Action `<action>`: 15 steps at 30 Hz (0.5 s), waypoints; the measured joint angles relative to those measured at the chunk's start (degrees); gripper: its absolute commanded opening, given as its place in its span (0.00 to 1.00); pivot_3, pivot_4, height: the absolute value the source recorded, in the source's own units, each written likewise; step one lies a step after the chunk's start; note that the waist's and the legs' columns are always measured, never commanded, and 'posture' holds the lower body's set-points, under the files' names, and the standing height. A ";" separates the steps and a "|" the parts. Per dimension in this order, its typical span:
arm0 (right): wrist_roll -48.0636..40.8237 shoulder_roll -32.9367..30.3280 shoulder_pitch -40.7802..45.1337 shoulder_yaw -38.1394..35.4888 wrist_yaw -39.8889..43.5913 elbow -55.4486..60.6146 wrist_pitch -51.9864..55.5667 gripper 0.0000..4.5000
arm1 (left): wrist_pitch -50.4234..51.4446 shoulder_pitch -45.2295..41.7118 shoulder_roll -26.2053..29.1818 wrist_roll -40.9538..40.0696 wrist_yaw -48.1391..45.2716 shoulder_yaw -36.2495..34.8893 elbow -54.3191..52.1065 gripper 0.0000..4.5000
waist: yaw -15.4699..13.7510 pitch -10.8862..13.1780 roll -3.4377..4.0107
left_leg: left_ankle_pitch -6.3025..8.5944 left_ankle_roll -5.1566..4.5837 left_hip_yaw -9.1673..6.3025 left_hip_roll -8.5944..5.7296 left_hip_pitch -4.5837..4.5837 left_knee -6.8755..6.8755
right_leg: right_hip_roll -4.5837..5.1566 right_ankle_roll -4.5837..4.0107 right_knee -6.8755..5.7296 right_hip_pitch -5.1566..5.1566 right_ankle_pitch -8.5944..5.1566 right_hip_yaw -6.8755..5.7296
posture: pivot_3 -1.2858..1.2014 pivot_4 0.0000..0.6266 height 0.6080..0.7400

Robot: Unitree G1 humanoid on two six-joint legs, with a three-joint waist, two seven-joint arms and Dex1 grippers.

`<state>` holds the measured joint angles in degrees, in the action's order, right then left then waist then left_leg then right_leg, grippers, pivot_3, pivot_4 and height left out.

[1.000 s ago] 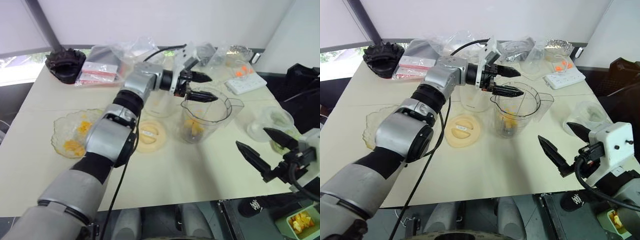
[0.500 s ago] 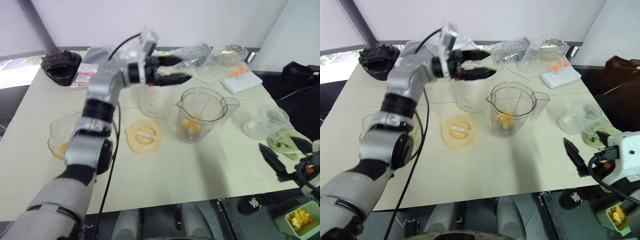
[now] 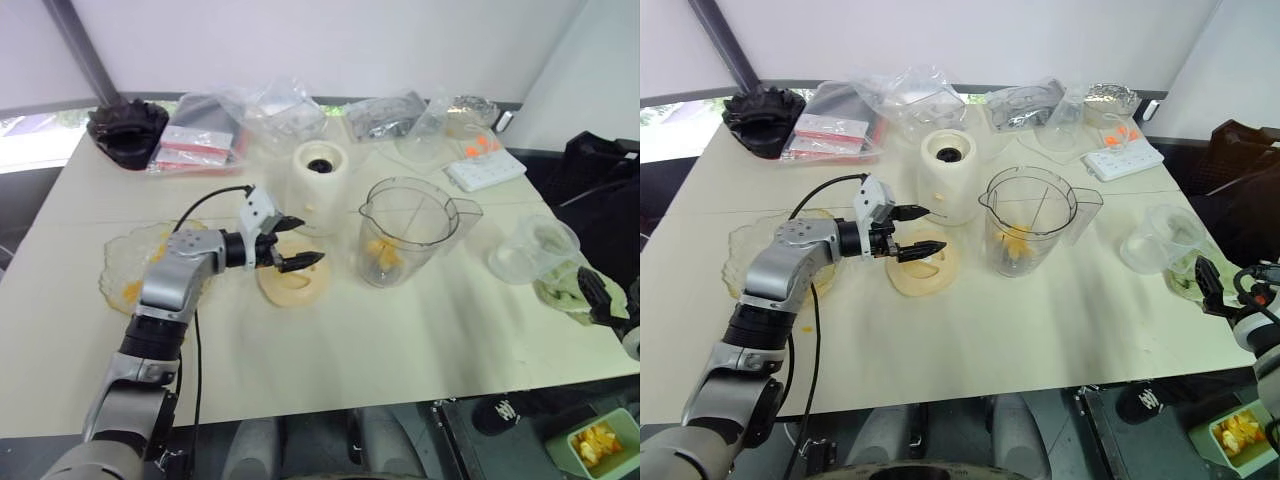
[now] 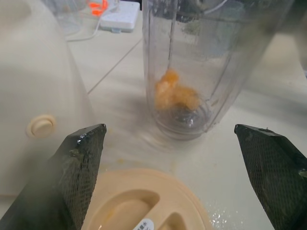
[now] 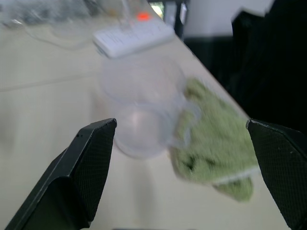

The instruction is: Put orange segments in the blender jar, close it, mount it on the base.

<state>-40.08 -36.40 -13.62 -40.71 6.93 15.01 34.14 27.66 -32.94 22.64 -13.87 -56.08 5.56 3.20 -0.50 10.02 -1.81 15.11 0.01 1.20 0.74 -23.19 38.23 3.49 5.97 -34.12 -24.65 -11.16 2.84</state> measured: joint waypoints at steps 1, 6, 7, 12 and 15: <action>0.80 0.04 1.33 0.51 0.43 -2.50 -0.39 1.00 | 0.00 0.01 -0.25 0.01 0.68 0.21 -0.02 0.99 | 0.03 -0.02 0.11 | 0.00 0.00 0.06 -0.04 0.05 0.01 | -0.01 0.01 -0.01 0.01 0.00 0.04 | 0.52 0.24 1.00; 4.86 0.04 7.06 2.08 2.43 -12.25 -3.43 1.00 | 0.08 0.77 -0.92 -0.06 2.78 1.69 -1.51 0.99 | 0.34 -0.07 0.23 | 0.00 -0.01 0.06 -0.02 0.13 0.00 | -0.15 0.03 -0.07 0.04 0.01 0.08 | 0.52 0.24 1.00; 5.96 0.04 7.76 2.42 2.77 -14.25 -4.30 1.00 | 0.13 0.80 -0.94 -0.09 3.05 2.01 -1.69 0.99 | 0.39 -0.08 0.27 | 0.00 -0.01 0.04 -0.01 0.13 0.00 | -0.19 0.04 -0.09 0.04 0.01 0.08 | 0.52 0.24 1.00; 8.94 0.21 12.02 4.41 4.38 -20.69 -7.09 1.00 | 0.04 1.21 -0.84 -0.24 4.03 2.23 -1.84 0.99 | 1.20 -0.15 0.42 | -0.01 -0.02 0.03 0.01 0.21 -0.01 | -0.25 0.04 -0.16 0.07 0.01 0.11 | 0.52 0.24 1.00; 10.27 0.46 14.12 4.84 4.88 -24.30 -8.60 1.00 | -0.02 1.69 -0.88 -0.24 4.57 2.74 -2.08 0.99 | 1.31 -0.16 0.44 | 0.00 -0.02 0.03 0.01 0.25 -0.01 | -0.26 0.04 -0.16 0.09 0.01 0.12 | 0.52 0.24 1.00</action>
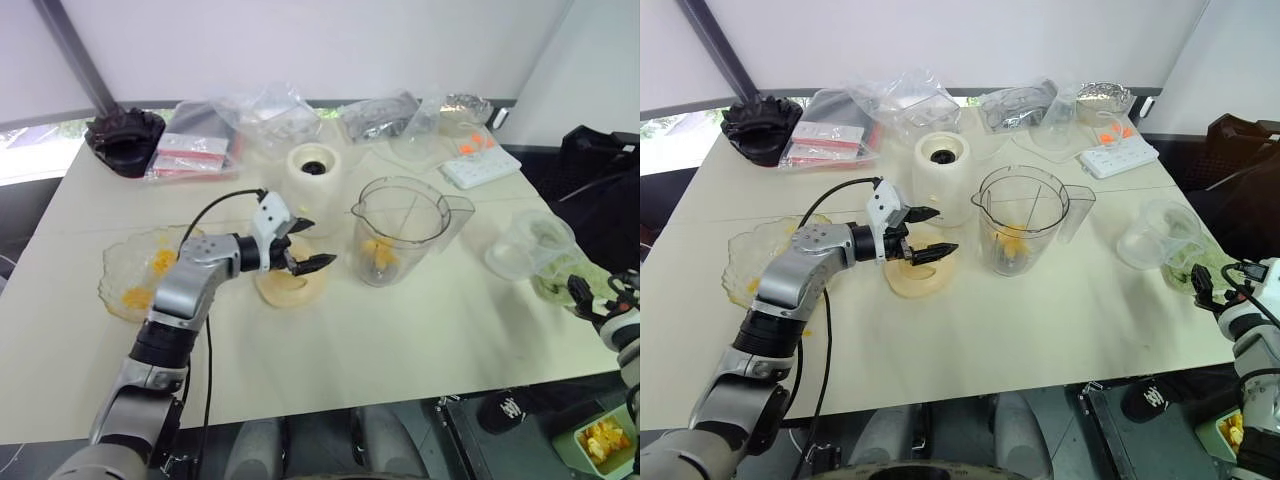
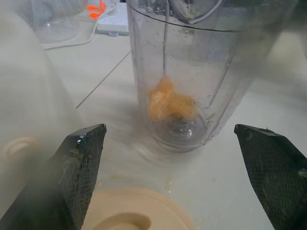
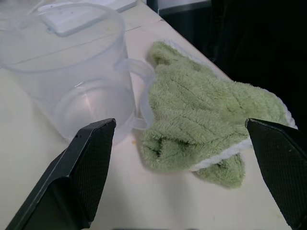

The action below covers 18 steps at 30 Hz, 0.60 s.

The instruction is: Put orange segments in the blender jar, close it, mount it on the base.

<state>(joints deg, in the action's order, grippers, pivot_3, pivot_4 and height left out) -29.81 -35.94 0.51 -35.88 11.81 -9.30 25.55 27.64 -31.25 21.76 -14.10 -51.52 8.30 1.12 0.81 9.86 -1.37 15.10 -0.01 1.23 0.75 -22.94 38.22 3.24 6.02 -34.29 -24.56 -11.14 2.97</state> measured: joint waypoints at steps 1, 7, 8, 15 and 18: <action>0.43 0.05 0.71 0.27 0.13 -1.12 -0.43 1.00 | 0.03 0.16 -0.02 -0.03 0.20 0.10 -0.34 0.99 | 0.03 0.00 0.01 | 0.00 0.00 0.00 0.00 0.00 0.00 | 0.00 0.00 0.00 0.00 0.00 0.01 | 0.52 0.24 1.00; 2.66 0.76 6.07 2.11 0.94 -7.31 -2.84 1.00 | 0.27 0.48 0.19 -0.33 0.34 0.27 -2.12 0.99 | 0.20 -0.02 0.06 | 0.00 0.00 0.03 0.00 0.05 0.00 | -0.01 0.00 -0.02 0.01 0.00 0.04 | 0.52 0.24 1.00; 3.03 0.76 7.08 2.36 1.07 -8.53 -3.35 1.00 | 0.32 0.50 0.36 -0.33 0.32 0.27 -2.13 0.99 | 0.20 -0.01 0.06 | 0.00 0.00 0.03 0.00 0.05 0.00 | -0.02 0.00 -0.01 0.02 0.00 0.04 | 0.52 0.24 1.00; 5.04 0.76 11.70 3.04 1.46 -13.27 -5.81 1.00 | 0.37 0.61 0.64 -0.37 0.33 0.39 -2.19 0.99 | 0.20 -0.01 0.07 | 0.00 0.00 0.03 0.00 0.06 -0.01 | -0.02 0.01 -0.01 0.03 0.00 0.05 | 0.52 0.24 1.00; 6.16 0.75 12.87 3.06 1.37 -15.70 -7.33 1.00 | 0.39 0.61 0.55 -0.37 0.45 0.55 -2.20 0.99 | 0.23 -0.01 0.07 | 0.00 0.00 0.03 0.00 0.06 -0.01 | -0.02 0.01 0.00 0.03 0.00 0.05 | 0.52 0.24 1.00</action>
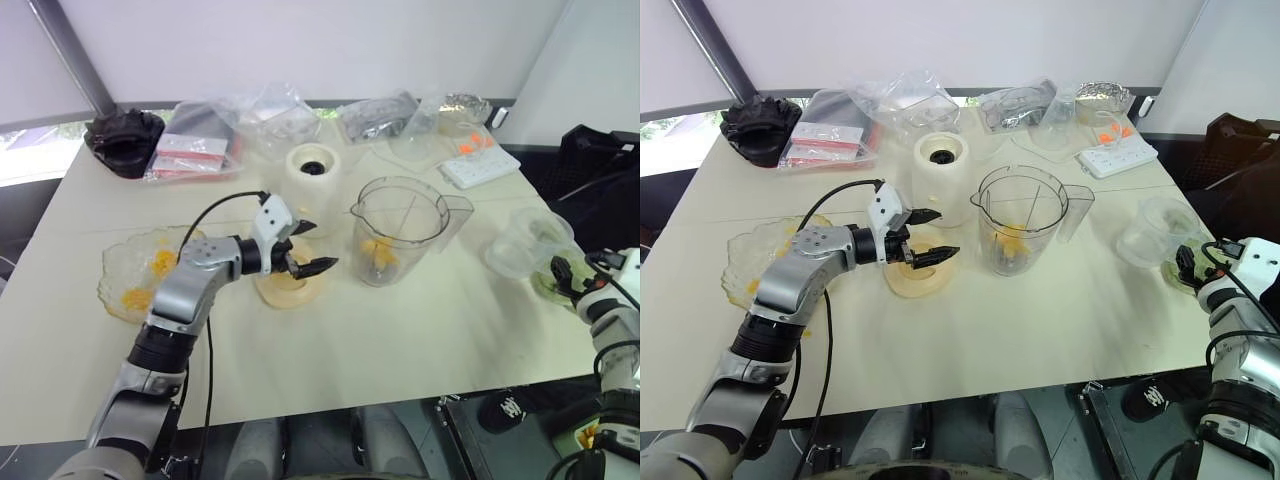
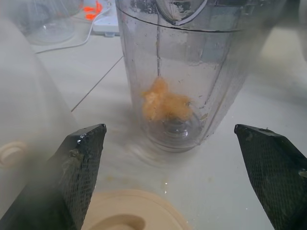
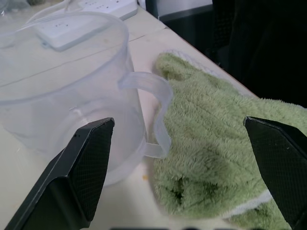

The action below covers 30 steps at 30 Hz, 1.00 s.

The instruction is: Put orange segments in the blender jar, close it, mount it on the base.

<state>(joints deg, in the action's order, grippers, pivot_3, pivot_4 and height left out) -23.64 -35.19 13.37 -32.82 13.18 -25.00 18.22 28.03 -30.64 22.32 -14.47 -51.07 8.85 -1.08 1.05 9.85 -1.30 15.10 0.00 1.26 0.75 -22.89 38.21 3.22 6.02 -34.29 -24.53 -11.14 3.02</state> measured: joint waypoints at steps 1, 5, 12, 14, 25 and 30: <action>0.33 0.00 0.29 0.00 -0.05 -0.59 -0.21 1.00 | 0.00 0.00 -0.05 0.00 0.03 0.01 -0.01 0.99 | 0.02 0.00 0.00 | 0.00 0.00 0.00 0.00 0.00 0.00 | 0.00 0.00 0.00 0.00 0.00 0.00 | 0.52 0.24 1.00; 1.19 -0.02 1.96 0.02 -0.08 -3.50 -1.83 1.00 | -0.02 -0.01 -0.21 0.02 0.28 0.48 -0.01 0.99 | 0.12 0.00 0.01 | 0.00 0.00 0.00 0.00 0.03 -0.01 | 0.00 0.00 0.00 0.00 0.00 0.01 | 0.52 0.24 1.00; 3.16 -0.45 5.56 0.38 0.01 -9.53 -4.68 1.00 | -0.10 -0.02 -0.09 0.03 0.42 1.05 -0.02 0.99 | 0.19 0.01 0.02 | 0.00 0.00 0.02 0.00 0.05 -0.04 | -0.01 0.00 0.00 0.01 0.00 0.03 | 0.52 0.24 1.00; 3.49 -0.76 6.29 0.59 0.03 -10.90 -5.39 1.00 | -0.15 -0.02 -0.07 0.06 0.47 1.06 -0.02 0.99 | 0.19 0.01 0.02 | 0.00 0.00 0.02 0.01 0.06 -0.04 | -0.01 0.00 0.00 0.01 0.00 0.03 | 0.52 0.24 1.00; 5.53 -2.20 11.12 1.07 -0.29 -20.45 -11.26 1.00 | -0.79 -0.14 0.09 0.15 1.07 1.17 -0.02 0.99 | 0.22 0.02 0.02 | 0.00 0.00 0.03 0.00 0.06 -0.06 | -0.02 0.00 0.03 0.01 0.00 0.05 | 0.52 0.24 1.00; 6.07 -2.50 12.55 1.32 -0.34 -22.39 -12.88 1.00 | -0.84 -0.23 0.10 0.17 1.26 1.18 -0.02 0.99 | 0.26 0.02 0.03 | 0.00 0.00 0.03 0.01 0.06 -0.07 | -0.02 0.00 0.03 0.01 0.00 0.06 | 0.52 0.24 1.00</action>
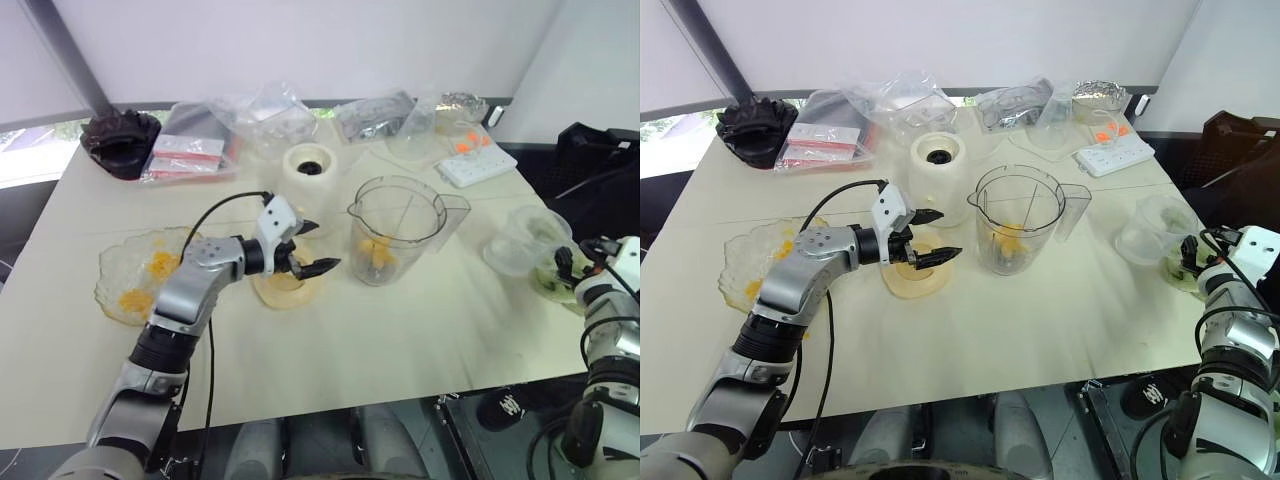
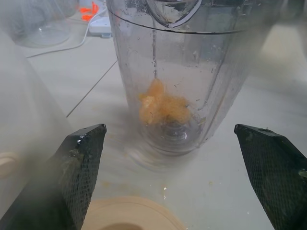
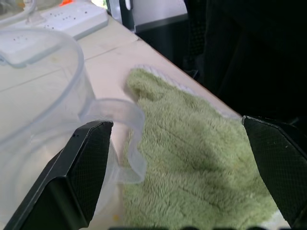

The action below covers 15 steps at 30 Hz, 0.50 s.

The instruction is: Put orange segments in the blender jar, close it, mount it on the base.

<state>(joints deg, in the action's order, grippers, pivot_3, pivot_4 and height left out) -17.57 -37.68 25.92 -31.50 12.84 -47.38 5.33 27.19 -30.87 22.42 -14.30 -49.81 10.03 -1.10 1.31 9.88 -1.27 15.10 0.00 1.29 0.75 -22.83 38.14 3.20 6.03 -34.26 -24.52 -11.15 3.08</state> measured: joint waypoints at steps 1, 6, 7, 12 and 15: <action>0.07 -0.06 0.06 0.13 -0.05 -0.26 -0.25 1.00 | -0.01 -0.07 0.00 0.00 0.02 0.01 0.00 0.99 | 0.01 0.00 0.00 | 0.00 0.00 0.00 0.00 0.00 0.00 | 0.00 0.00 0.00 0.00 0.00 0.00 | 0.52 0.24 1.00; 0.50 -0.07 0.50 0.71 -0.12 -1.44 -0.97 0.80 | -0.16 -0.44 0.13 0.01 0.07 0.01 0.00 1.00 | 0.16 0.00 0.00 | 0.00 0.00 0.00 0.00 0.00 -0.01 | 0.00 0.00 0.00 0.00 0.00 0.00 | 0.52 0.24 1.00; 0.51 -0.07 0.62 0.85 -0.11 -1.54 -1.19 0.69 | -0.16 -0.44 0.13 0.02 0.08 0.01 0.00 1.00 | 0.21 0.00 0.00 | 0.00 0.00 0.00 0.00 0.00 0.00 | 0.00 0.00 0.00 0.00 0.00 0.00 | 0.52 0.24 1.00; 0.53 -0.06 1.53 1.76 0.47 -2.01 -2.34 0.09 | -0.19 -0.45 0.15 0.03 0.23 0.01 0.00 1.00 | 0.68 0.01 0.01 | 0.00 0.00 -0.02 0.00 -0.01 -0.01 | 0.00 0.01 0.01 0.01 -0.01 0.00 | 0.52 0.24 1.00; 0.42 -0.04 2.14 1.85 0.95 -2.24 -3.23 0.01 | -0.20 -0.48 0.27 0.04 0.30 0.01 0.00 1.00 | 0.79 0.01 0.01 | 0.00 0.00 -0.02 -0.01 -0.02 -0.02 | 0.00 0.02 0.02 0.02 -0.01 0.00 | 0.52 0.24 1.00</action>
<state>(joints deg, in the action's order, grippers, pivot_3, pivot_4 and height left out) -17.15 -37.72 28.06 -29.65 13.79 -49.62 2.10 26.99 -31.35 22.69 -14.26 -49.51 10.04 -1.10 2.10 9.88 -1.26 15.10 -0.01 1.27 0.75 -22.84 38.13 3.20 6.04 -34.24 -24.50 -11.16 3.08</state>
